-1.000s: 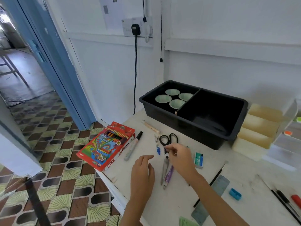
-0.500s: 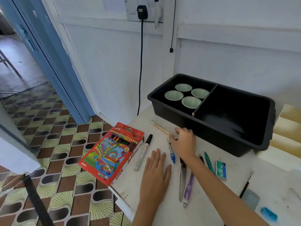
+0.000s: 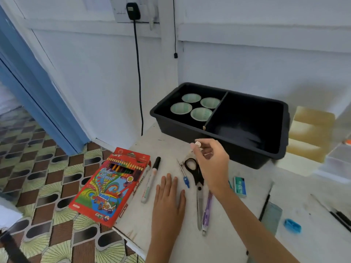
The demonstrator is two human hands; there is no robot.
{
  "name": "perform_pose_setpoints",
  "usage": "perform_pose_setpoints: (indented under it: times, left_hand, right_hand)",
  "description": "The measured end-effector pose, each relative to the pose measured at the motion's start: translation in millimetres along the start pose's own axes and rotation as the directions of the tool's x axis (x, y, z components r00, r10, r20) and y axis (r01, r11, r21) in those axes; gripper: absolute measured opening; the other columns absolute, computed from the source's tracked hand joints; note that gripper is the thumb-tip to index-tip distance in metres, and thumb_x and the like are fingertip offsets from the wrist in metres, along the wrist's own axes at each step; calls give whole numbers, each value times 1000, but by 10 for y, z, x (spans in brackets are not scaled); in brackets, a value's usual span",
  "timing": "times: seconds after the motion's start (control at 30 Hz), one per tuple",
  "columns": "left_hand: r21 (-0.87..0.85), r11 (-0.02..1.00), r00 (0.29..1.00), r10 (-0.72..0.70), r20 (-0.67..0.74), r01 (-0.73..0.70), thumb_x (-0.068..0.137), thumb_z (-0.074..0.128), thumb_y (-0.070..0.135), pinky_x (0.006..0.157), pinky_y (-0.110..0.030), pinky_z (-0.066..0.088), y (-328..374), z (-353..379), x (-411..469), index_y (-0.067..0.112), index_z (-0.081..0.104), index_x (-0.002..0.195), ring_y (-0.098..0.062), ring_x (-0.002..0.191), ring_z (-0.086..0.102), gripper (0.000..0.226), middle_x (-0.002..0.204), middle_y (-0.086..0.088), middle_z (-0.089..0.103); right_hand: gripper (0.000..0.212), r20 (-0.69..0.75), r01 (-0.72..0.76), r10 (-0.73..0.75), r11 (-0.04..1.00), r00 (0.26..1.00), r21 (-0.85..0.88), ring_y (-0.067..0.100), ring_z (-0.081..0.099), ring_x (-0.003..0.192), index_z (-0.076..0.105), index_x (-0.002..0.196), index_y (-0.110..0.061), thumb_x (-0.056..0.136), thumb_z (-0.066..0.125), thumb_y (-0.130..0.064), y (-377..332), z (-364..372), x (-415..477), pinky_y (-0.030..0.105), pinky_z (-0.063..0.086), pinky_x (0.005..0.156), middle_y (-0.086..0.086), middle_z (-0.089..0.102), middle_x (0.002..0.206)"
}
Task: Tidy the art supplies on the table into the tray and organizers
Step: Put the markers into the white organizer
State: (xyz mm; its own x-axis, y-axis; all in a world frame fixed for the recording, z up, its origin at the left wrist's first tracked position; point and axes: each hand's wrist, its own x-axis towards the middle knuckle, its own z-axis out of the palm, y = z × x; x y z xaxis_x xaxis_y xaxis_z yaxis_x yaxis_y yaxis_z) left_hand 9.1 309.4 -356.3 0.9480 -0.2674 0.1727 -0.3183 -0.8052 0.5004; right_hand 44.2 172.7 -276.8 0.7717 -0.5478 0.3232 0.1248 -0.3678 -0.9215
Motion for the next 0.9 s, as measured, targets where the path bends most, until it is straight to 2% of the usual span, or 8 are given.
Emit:
perform_pose_setpoints:
  times: [0.1, 0.2, 0.3, 0.43, 0.63, 0.7, 0.77, 0.9]
  left_hand:
    - [-25, 1000, 998, 4, -63, -6, 98, 37, 35, 114, -25, 10, 24, 24, -15, 14, 44, 139, -17, 142, 23, 47, 150, 1, 30]
    - [-130, 990, 963, 10, -269, -46, 84, 61, 0, 97, -32, 42, 304, 52, 79, 7, 65, 112, -26, 113, 58, 29, 124, -7, 61]
    - [-244, 945, 892, 91, -442, -218, 87, 57, 4, 91, -28, 46, 876, 24, 242, 4, 66, 106, -18, 103, 60, 21, 109, -8, 66]
    - [-316, 826, 815, 262, -518, -466, 90, 41, 16, 85, -23, 46, 1671, -27, 441, 7, 66, 103, -10, 96, 58, 29, 102, -3, 67]
    - [-373, 627, 688, 384, -615, -684, 85, 45, 5, 72, -25, 43, 2620, -41, 626, 7, 70, 89, -9, 79, 55, 25, 87, 0, 66]
    - [-366, 577, 659, 454, -599, -730, 85, 44, 6, 72, -24, 40, 2920, -74, 703, 8, 69, 88, -12, 76, 55, 25, 86, -1, 66]
    - [-398, 540, 667, 532, -521, -742, 86, 43, 9, 75, -26, 42, 3198, -93, 804, 8, 68, 94, -15, 79, 56, 26, 90, -1, 66]
    - [-394, 567, 678, 691, -251, -724, 93, 44, 9, 95, -28, 40, 3602, -4, 1037, 12, 60, 118, -12, 110, 50, 29, 118, 1, 60]
  right_hand:
    - [12, -55, -14, 19, 996, 998, 92, 12, 61, 69, 68, 95, -14, 86, 67, -21, -184, -434, -24, 20, 50, 65, -1, 66, 80]
    - [12, -102, -45, 56, 993, 993, 109, 16, 63, 64, 70, 98, -14, 88, 64, -19, -260, -950, -43, 25, 54, 62, 2, 67, 73]
    - [15, -166, -104, 132, 980, 977, 167, 11, 63, 59, 66, 103, -15, 91, 58, -12, -254, -1471, -87, 20, 53, 57, 3, 68, 74]
    - [18, -301, -164, 208, 972, 931, 167, 10, 61, 58, 64, 101, -11, 94, 49, -3, -197, -2132, -179, 18, 52, 56, 6, 65, 78]
    - [11, -533, -176, 157, 984, 831, 15, 7, 60, 52, 66, 85, -14, 87, 63, -25, -127, -2850, -321, 17, 50, 51, 5, 65, 64]
    - [4, -575, -165, 114, 986, 810, -36, 6, 62, 59, 66, 91, -20, 89, 62, -19, -117, -3016, -334, 16, 51, 50, 2, 67, 70]
    - [13, -583, -145, 29, 977, 812, -154, 8, 65, 73, 65, 99, -24, 89, 62, -17, -78, -3146, -328, 12, 50, 61, -2, 69, 80]
    - [16, -612, -79, -109, 959, 783, -272, 7, 64, 79, 69, 99, -21, 84, 68, -14, -32, -3291, -249, 5, 46, 72, -4, 69, 85]
